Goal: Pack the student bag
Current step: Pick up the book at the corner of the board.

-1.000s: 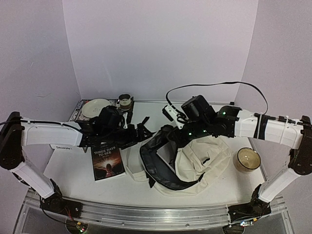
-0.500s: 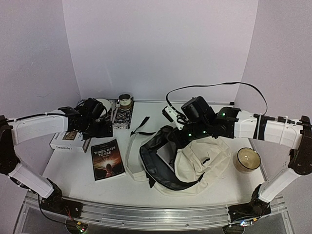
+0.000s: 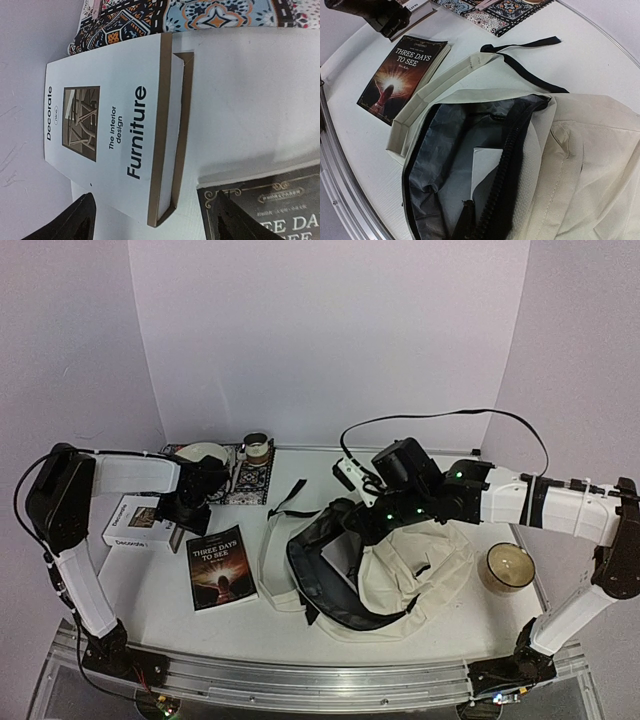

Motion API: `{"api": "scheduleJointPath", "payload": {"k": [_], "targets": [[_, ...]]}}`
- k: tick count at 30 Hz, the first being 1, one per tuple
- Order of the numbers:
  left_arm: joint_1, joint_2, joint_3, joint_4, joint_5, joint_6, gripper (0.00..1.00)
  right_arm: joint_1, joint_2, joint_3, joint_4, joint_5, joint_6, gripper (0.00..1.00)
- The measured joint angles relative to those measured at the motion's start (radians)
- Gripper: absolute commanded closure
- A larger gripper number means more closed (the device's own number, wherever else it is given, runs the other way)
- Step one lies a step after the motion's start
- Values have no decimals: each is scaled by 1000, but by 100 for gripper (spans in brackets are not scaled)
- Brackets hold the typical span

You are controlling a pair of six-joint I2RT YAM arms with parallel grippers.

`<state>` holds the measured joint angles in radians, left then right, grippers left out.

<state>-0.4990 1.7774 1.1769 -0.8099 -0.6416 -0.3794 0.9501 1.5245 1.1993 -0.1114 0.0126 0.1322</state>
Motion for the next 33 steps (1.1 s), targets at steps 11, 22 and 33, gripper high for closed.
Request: {"api": "scheduleJointPath", "payload": {"k": [11, 22, 33], "targets": [[15, 215, 84, -36, -160, 40, 58, 0, -12, -12, 1, -1, 5, 97], [6, 276, 112, -55, -238, 45, 95, 0, -12, -17, 4, -1, 8, 97], [-106, 204, 125, -121, -237, 19, 100, 0, -12, -18, 5, -1, 8, 97]]}}
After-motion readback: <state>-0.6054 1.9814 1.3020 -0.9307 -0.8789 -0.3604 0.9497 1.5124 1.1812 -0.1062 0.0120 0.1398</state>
